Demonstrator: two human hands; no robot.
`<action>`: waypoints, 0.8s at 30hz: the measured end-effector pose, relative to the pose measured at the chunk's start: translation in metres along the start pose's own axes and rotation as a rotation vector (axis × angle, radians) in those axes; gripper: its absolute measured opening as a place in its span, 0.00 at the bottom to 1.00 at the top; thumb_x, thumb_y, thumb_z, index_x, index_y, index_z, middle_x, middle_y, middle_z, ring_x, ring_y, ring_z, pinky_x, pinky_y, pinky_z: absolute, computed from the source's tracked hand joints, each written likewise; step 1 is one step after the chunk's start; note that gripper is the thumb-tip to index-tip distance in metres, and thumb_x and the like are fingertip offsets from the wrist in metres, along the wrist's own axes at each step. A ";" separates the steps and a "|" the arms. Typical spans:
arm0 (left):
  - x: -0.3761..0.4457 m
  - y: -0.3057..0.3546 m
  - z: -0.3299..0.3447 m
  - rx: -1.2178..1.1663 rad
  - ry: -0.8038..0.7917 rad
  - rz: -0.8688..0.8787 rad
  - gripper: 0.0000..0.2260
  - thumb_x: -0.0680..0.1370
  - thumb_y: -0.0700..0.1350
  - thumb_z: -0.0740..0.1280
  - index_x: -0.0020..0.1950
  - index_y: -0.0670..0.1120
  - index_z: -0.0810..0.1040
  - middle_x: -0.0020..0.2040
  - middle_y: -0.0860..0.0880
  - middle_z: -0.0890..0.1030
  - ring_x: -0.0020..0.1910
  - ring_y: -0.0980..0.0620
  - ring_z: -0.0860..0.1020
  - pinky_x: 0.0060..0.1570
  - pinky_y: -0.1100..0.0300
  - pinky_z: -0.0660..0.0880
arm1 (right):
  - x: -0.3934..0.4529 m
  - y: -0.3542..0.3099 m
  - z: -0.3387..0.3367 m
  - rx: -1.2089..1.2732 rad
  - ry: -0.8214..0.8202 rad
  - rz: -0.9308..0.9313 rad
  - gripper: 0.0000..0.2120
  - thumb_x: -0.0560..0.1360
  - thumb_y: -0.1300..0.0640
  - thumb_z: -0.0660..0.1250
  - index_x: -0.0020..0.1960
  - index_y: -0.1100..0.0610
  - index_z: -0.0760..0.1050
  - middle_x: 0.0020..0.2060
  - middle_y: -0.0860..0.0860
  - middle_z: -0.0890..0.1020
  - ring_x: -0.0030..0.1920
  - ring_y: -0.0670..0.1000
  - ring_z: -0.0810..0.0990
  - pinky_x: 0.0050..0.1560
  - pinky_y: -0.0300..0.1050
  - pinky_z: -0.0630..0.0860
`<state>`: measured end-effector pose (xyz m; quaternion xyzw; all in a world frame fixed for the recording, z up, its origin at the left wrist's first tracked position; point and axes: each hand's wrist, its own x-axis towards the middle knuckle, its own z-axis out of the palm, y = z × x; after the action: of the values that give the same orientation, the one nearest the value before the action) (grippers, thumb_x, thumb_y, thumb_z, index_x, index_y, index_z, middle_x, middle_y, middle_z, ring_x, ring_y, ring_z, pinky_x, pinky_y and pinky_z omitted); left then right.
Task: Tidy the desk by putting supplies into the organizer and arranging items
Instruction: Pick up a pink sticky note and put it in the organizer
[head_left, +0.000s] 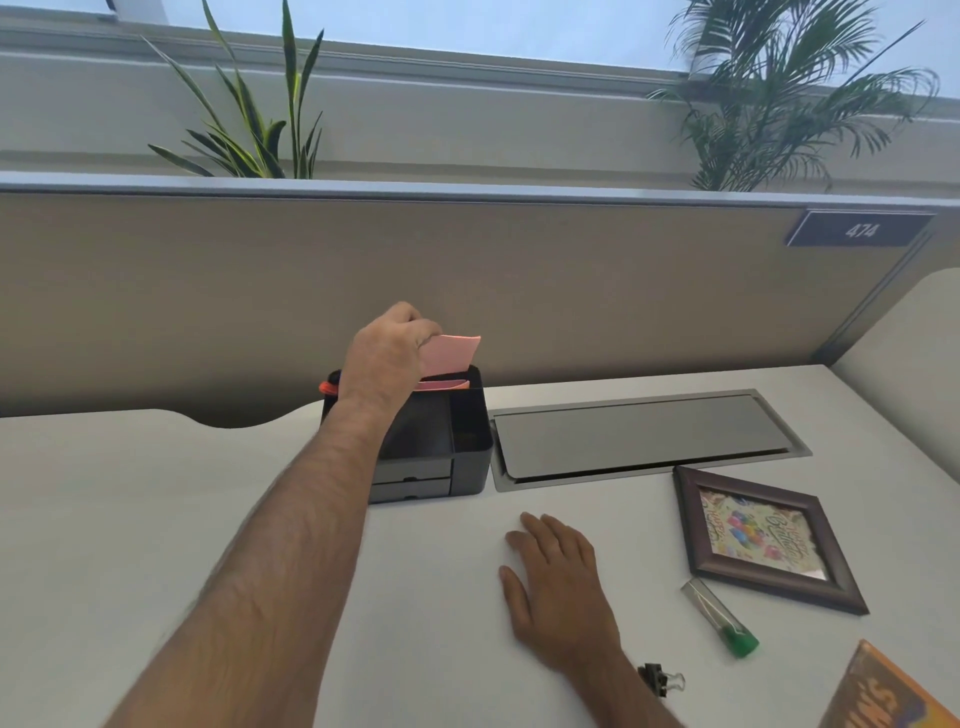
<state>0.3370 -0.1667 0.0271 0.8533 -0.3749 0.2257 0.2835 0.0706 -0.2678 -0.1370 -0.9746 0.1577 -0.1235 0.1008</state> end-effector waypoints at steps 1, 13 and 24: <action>0.000 -0.001 0.000 -0.005 0.012 0.005 0.09 0.71 0.31 0.71 0.48 0.42 0.85 0.43 0.44 0.80 0.37 0.43 0.79 0.36 0.54 0.79 | 0.000 0.000 0.000 0.000 0.000 0.001 0.17 0.77 0.45 0.58 0.62 0.50 0.75 0.68 0.50 0.75 0.68 0.55 0.71 0.69 0.53 0.61; -0.004 -0.009 0.015 0.029 -0.105 -0.040 0.10 0.73 0.33 0.70 0.51 0.44 0.85 0.47 0.45 0.81 0.43 0.43 0.80 0.43 0.52 0.78 | -0.001 -0.001 0.001 -0.001 -0.005 0.011 0.17 0.77 0.45 0.58 0.62 0.50 0.75 0.68 0.50 0.75 0.69 0.55 0.70 0.69 0.53 0.61; -0.018 -0.004 0.028 0.405 -0.404 -0.142 0.09 0.77 0.43 0.67 0.55 0.54 0.80 0.47 0.49 0.81 0.51 0.49 0.74 0.55 0.52 0.68 | 0.000 0.000 0.000 -0.009 -0.014 0.009 0.17 0.77 0.45 0.58 0.62 0.50 0.74 0.68 0.49 0.75 0.69 0.54 0.70 0.69 0.53 0.61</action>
<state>0.3336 -0.1731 -0.0054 0.9442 -0.3106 0.1010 0.0423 0.0709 -0.2674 -0.1370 -0.9751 0.1621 -0.1154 0.0981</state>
